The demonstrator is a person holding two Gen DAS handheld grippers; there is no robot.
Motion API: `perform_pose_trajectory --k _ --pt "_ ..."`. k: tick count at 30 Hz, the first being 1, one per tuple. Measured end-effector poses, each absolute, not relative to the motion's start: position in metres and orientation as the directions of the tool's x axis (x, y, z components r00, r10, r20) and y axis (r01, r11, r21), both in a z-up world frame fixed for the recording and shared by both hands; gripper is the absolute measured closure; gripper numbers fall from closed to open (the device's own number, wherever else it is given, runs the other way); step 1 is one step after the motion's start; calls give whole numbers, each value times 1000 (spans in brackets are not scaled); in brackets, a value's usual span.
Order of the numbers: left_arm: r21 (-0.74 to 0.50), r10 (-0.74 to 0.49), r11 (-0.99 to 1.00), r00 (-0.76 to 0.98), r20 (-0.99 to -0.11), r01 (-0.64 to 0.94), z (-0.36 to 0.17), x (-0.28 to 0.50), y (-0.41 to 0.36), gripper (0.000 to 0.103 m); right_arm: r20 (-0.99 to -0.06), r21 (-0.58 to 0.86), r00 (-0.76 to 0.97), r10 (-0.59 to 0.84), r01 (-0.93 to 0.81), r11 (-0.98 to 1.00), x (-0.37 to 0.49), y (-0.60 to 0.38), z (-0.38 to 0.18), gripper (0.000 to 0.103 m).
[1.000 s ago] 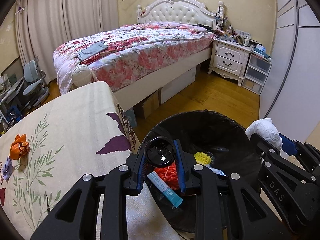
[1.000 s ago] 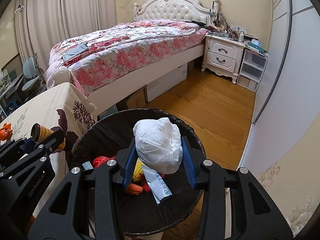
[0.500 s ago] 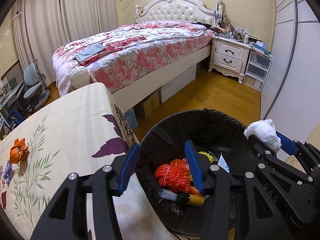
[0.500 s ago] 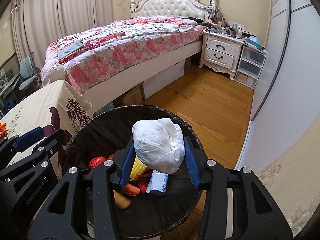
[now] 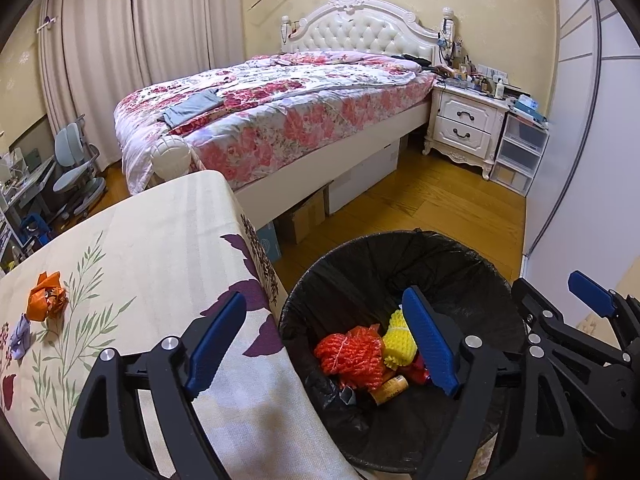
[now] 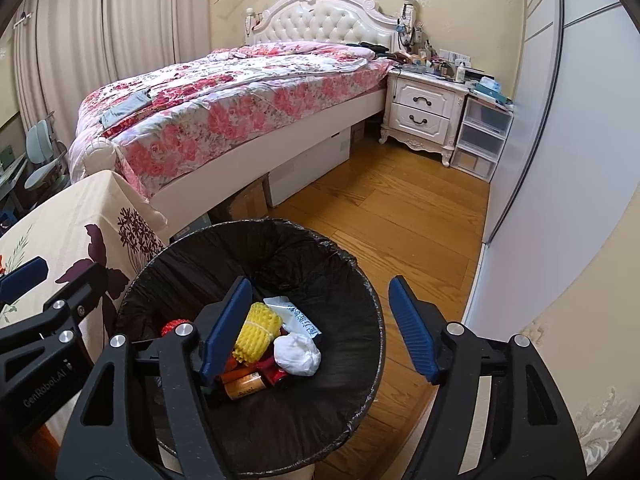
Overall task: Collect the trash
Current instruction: 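Open the left tool to drop the bottle while the right tool drops the white bag, then move both tools back over the mattress toward the blue cloth and orange bag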
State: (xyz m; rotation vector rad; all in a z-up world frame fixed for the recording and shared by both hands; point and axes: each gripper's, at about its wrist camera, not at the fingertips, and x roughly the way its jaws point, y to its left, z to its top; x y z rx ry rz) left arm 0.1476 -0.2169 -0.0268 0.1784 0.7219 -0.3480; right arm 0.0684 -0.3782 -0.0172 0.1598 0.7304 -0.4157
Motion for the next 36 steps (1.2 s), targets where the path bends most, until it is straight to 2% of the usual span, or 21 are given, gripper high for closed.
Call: perform_pose_trajectory --k 2,16,26,36 --pt "44 -242 930 700 -671 364 -26 147 -216 21 -673 -3 668 -317 426 905 67 -378 -16 24" --pt "71 -200 944 732 -651 321 -18 138 -197 17 -664 -12 673 -325 426 905 58 -370 -8 15" --pt "63 -168 962 754 -635 267 -8 126 -157 16 -661 13 695 -283 388 922 53 -347 -2 13" --pt "63 -101 981 764 -637 181 -7 122 -102 16 -667 19 719 -197 280 960 57 -295 1 13"
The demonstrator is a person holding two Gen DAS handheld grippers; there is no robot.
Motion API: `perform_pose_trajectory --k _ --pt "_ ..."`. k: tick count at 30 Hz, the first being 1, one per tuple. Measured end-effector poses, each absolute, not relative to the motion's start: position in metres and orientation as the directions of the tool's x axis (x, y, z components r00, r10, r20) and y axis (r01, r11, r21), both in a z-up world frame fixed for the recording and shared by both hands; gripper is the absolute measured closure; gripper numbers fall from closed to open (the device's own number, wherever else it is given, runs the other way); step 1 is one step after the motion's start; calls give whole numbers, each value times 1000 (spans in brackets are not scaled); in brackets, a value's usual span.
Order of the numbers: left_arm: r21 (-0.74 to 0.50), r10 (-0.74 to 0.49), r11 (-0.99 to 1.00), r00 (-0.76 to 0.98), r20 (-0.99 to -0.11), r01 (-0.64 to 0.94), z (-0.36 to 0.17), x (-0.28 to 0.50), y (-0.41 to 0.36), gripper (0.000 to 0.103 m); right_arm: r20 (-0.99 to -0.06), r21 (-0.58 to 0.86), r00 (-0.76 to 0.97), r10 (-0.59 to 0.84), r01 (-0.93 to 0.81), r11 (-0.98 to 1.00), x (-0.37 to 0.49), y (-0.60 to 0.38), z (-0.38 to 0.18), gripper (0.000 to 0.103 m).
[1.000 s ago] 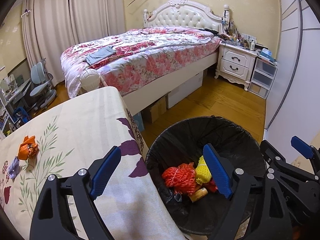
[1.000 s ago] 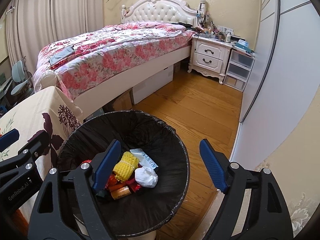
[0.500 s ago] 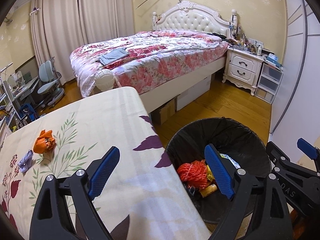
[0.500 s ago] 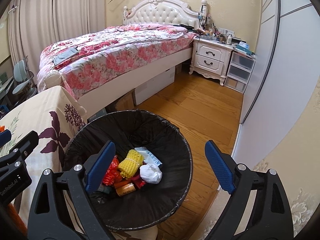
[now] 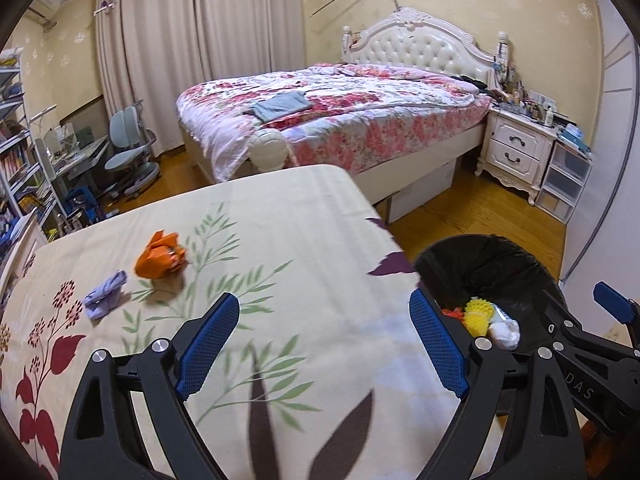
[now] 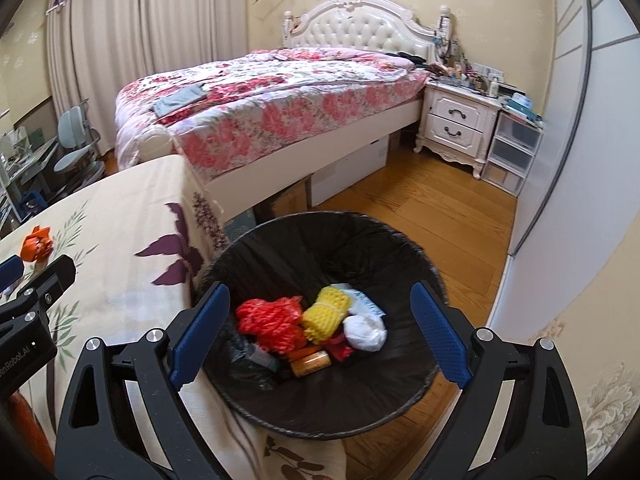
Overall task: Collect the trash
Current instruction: 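Move both tools back over the mattress toward the blue cloth and orange bag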
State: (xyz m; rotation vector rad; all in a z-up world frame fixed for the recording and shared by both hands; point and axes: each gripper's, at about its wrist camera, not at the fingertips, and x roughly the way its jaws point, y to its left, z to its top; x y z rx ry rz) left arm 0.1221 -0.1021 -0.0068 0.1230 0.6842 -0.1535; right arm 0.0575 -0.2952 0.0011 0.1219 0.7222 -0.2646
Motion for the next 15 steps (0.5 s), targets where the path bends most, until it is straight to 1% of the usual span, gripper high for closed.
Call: perform_pose_trajectory --k 15 --pt "70 34 997 764 -645 15 -13 117 -2 16 -672 7 737 -68 99 995 78 -210 6 13"
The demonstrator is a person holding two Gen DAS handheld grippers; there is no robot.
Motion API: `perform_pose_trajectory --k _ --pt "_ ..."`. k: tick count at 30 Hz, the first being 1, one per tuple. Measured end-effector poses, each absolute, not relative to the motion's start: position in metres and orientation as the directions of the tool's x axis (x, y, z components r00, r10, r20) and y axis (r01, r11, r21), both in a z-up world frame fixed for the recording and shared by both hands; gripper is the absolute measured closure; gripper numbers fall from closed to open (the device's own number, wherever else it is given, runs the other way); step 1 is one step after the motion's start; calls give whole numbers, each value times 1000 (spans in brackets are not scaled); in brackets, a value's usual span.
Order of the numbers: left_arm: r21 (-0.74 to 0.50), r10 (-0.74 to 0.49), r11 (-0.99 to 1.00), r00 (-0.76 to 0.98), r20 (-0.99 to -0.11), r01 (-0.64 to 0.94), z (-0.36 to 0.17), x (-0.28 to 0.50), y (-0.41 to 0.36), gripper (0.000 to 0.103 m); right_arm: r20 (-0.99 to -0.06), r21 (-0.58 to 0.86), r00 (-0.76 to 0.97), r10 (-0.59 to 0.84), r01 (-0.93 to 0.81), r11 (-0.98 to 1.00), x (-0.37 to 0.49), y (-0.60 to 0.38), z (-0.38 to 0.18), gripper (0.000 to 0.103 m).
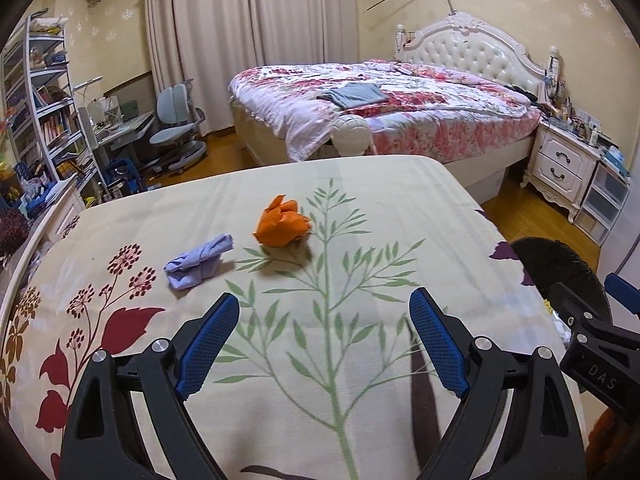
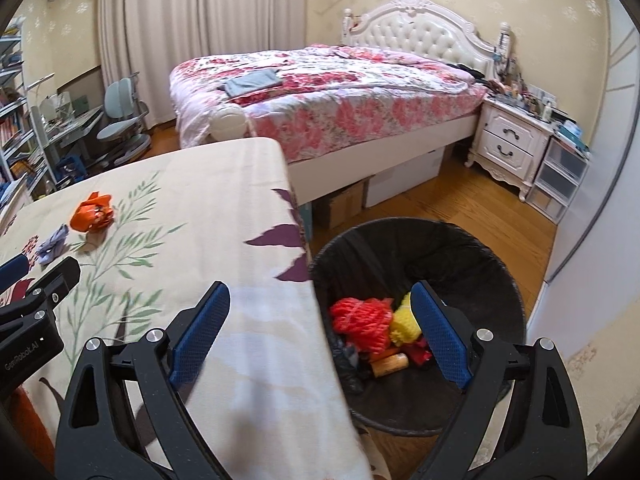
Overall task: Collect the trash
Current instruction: 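Move both tools back over the mattress toward the blue cloth and orange bag, then grasp the blue cloth bundle with the left tool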
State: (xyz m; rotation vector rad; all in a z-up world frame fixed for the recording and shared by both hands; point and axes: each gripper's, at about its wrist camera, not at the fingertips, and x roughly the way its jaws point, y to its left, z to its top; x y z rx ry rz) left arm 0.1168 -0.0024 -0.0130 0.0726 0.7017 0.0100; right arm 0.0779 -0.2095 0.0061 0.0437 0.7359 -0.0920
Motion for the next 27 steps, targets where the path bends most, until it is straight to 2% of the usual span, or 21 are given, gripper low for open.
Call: perform_pose_trajectory --k 16,27 --pt "125 187 982 705 -684 -139 -33 147 86 16 -703 2 709 51 -70 998 106 -127 -3 13" --pt "135 184 983 660 -728 -125 -42 179 103 16 -720 3 689 87 -122 992 126 -95 -6 13"
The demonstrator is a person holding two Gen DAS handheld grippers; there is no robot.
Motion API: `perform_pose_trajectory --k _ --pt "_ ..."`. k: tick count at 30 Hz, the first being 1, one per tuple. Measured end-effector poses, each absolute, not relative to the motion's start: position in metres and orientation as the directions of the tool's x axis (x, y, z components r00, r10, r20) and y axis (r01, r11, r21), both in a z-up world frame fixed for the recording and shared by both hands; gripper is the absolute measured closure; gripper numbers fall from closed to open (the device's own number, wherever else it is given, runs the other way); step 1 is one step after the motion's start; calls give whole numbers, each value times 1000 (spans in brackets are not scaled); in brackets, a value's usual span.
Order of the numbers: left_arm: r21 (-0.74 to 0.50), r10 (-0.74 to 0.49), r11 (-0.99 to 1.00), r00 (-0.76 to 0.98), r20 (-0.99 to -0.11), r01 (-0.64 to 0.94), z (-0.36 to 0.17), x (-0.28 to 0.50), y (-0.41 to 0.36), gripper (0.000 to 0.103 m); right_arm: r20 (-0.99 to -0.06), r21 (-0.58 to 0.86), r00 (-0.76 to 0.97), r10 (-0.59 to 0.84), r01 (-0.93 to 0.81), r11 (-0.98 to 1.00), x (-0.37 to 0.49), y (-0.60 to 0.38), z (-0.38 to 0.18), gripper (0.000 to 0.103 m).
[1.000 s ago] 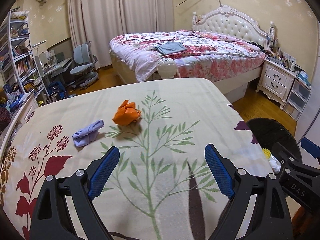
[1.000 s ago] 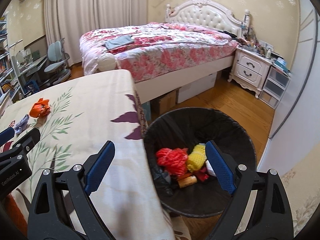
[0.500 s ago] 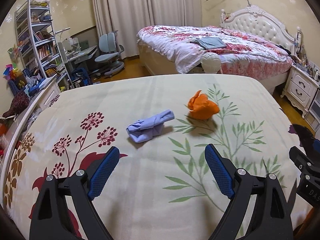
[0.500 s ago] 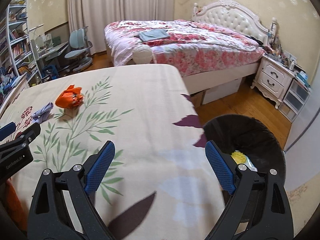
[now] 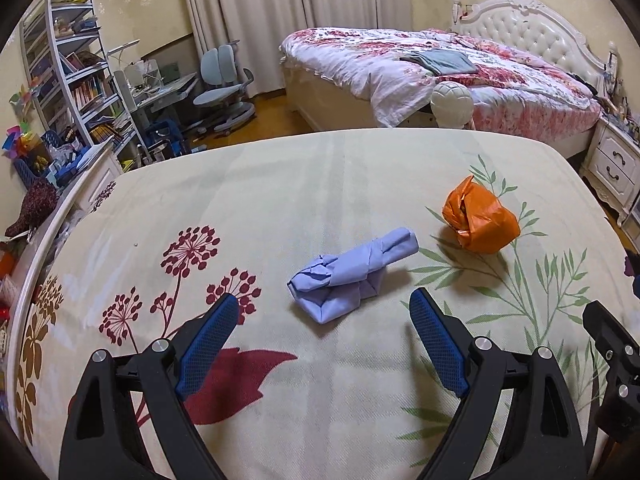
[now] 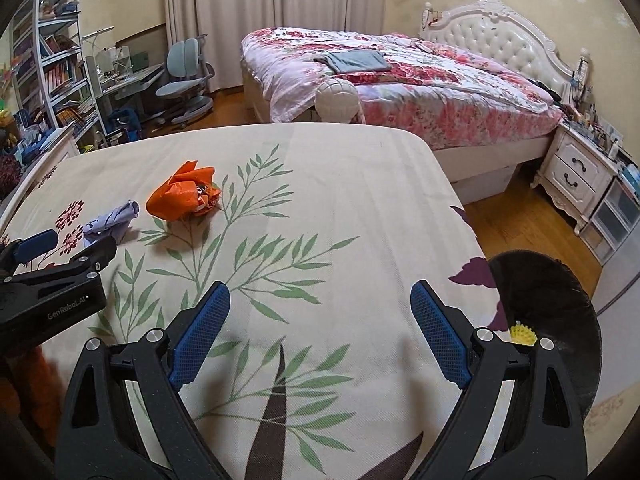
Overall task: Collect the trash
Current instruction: 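Grasp the blue cloth bundle with the left tool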
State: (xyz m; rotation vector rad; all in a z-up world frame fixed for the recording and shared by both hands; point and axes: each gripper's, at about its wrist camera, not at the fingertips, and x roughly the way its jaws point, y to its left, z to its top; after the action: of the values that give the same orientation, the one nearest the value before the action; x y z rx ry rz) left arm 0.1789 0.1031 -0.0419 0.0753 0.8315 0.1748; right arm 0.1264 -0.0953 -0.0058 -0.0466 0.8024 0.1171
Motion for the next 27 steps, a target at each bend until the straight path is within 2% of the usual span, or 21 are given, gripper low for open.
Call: perform_pose_trajectory --k 8,12,17,27 --pt "113 137 991 620 -772 -78 -49 196 111 18 -723 8 684 103 -140 990 138 -83 -6 13" --pt "65 85 996 614 -785 -54 -50 198 116 34 -726 6 680 107 -149 989 142 -78 -7 13" --pt "53 54 998 622 -781 -20 -49 197 117 49 -727 3 677 115 -164 986 145 -68 -7 13" --pt "31 59 998 648 -759 -55 -43 192 128 49 -729 -2 670 137 -202 979 150 -46 -7 13"
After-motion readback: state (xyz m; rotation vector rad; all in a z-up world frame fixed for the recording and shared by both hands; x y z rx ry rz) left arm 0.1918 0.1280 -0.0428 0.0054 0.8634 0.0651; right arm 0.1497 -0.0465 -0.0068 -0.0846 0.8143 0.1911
